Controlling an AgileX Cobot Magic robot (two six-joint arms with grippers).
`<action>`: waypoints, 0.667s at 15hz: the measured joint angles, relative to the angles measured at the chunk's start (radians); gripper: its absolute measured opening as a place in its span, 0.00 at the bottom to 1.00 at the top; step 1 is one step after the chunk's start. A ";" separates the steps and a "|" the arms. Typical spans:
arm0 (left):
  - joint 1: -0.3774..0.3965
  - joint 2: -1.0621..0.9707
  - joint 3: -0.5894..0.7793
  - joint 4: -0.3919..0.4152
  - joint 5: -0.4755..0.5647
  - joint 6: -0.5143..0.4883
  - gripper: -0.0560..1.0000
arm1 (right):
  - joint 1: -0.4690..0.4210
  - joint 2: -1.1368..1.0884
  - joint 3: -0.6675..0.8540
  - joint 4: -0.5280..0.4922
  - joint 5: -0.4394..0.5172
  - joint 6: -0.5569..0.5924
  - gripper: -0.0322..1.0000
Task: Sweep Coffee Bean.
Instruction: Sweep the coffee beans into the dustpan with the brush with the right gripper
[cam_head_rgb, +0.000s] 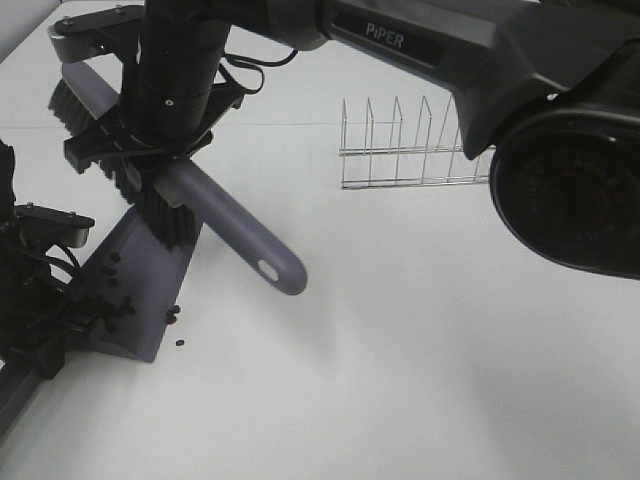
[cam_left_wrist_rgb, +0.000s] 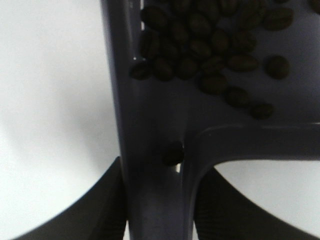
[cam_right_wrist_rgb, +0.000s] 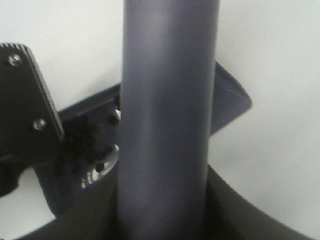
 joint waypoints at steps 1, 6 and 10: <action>0.000 0.000 0.000 0.001 0.000 0.000 0.38 | 0.000 -0.015 0.000 -0.059 0.063 0.004 0.37; -0.002 0.000 0.000 0.058 0.010 0.000 0.38 | 0.000 -0.041 0.085 -0.221 0.142 0.165 0.37; -0.002 0.000 0.000 0.075 0.017 0.000 0.38 | 0.001 -0.052 0.218 -0.158 0.143 0.240 0.37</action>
